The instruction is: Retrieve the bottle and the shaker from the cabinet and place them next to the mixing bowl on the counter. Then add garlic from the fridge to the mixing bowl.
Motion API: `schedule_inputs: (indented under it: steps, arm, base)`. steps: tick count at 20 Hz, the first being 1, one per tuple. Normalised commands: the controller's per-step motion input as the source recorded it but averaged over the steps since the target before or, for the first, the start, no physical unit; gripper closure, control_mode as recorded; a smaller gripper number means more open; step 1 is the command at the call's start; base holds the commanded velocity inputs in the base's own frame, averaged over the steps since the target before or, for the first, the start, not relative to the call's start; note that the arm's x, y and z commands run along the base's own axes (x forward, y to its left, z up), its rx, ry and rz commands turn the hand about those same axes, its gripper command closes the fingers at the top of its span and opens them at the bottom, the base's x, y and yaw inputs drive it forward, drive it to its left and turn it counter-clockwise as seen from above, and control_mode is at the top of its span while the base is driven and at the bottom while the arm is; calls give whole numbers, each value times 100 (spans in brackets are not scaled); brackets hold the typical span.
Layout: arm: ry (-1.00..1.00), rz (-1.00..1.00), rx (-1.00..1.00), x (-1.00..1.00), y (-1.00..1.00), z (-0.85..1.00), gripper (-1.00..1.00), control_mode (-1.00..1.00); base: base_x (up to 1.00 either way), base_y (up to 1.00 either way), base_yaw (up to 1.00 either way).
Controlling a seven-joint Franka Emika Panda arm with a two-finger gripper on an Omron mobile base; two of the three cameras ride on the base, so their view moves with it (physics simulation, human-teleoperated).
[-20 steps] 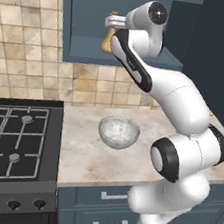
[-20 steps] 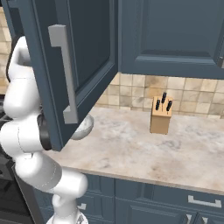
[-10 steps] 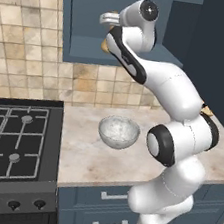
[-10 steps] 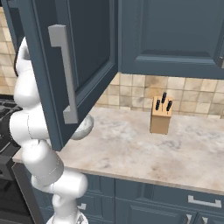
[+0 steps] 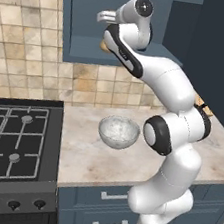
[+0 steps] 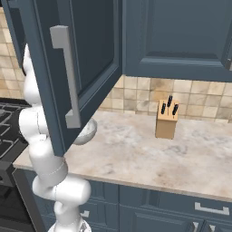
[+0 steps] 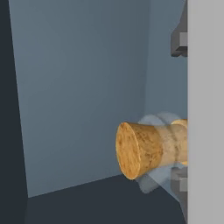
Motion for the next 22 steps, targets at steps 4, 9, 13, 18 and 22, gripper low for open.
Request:
schedule_inputs:
  steps: [4, 9, 13, 18, 22]
  arm:
    - [0, 0, 0, 24, 24, -5, -100, -100]
    - [0, 0, 0, 4, 8, -2, -100, -100]
    - [3, 0, 0, -12, 0, -1, -100, -100]
    - [4, 0, 0, -15, 0, -9, -100, -100]
    - [0, 0, 0, -11, 0, -9, -100, -100]
  base:
    - [0, 0, 0]
    - [0, 0, 0]
    - [0, 0, 0]
    - [0, 0, 0]
    - [0, 0, 0]
